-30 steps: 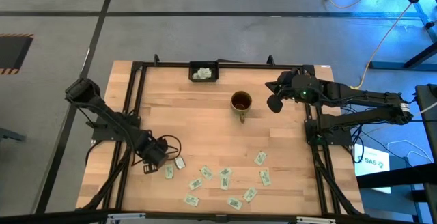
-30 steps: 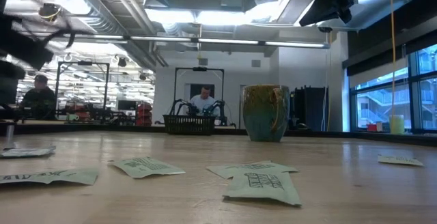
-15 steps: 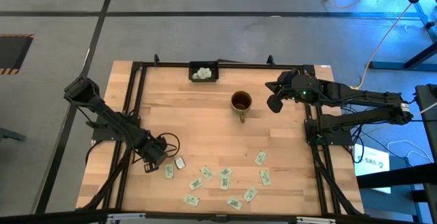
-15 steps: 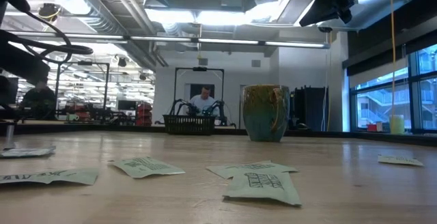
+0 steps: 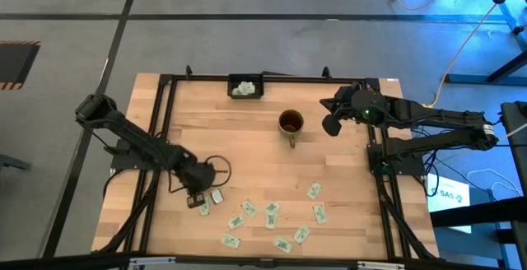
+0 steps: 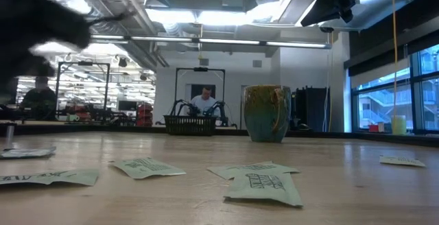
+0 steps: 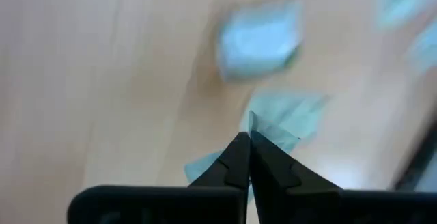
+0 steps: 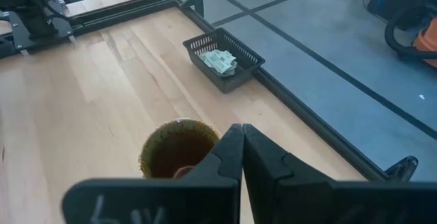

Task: Pick and place Stevia / Truvia into bins
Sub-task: Put the stevia packet into the black container

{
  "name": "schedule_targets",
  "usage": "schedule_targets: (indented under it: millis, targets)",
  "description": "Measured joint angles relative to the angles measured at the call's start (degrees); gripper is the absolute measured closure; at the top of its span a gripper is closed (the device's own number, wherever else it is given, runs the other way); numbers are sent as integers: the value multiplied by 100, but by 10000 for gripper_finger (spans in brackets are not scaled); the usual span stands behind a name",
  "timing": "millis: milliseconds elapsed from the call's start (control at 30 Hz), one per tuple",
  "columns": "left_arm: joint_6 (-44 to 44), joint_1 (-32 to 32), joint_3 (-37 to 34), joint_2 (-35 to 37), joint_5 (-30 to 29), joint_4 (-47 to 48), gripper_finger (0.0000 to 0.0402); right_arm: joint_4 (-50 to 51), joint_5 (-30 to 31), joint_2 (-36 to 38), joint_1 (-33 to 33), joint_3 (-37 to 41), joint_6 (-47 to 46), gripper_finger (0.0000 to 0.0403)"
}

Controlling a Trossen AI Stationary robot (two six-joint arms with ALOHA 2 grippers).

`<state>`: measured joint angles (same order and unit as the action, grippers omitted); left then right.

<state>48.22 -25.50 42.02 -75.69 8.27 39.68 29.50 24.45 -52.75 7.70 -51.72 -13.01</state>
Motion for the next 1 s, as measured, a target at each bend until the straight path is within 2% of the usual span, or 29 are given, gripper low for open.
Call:
schedule_targets:
  millis: [100, 300, 500, 800, 1000]
  targets:
    - [-523, 642, 404, 156, -164, -144, 398, 4, -2, 0, 0, 0, 81, 389]
    - [-1349, 2145, 1418, 223, -857, -275, 398, 13, -2, 0, 0, 0, 316, 389]
    - [-2676, 3713, 2403, -104, -1310, -359, 398, -9, -1, 0, 0, 0, 464, 389]
    - [-3950, 5530, 3479, -1562, -1346, -951, 398, 24, -1, 0, 0, 0, 624, 389]
    - [-4049, 6146, 3945, -2706, -1025, -929, 398, 16, 0, 0, 2, 0, 909, 389]
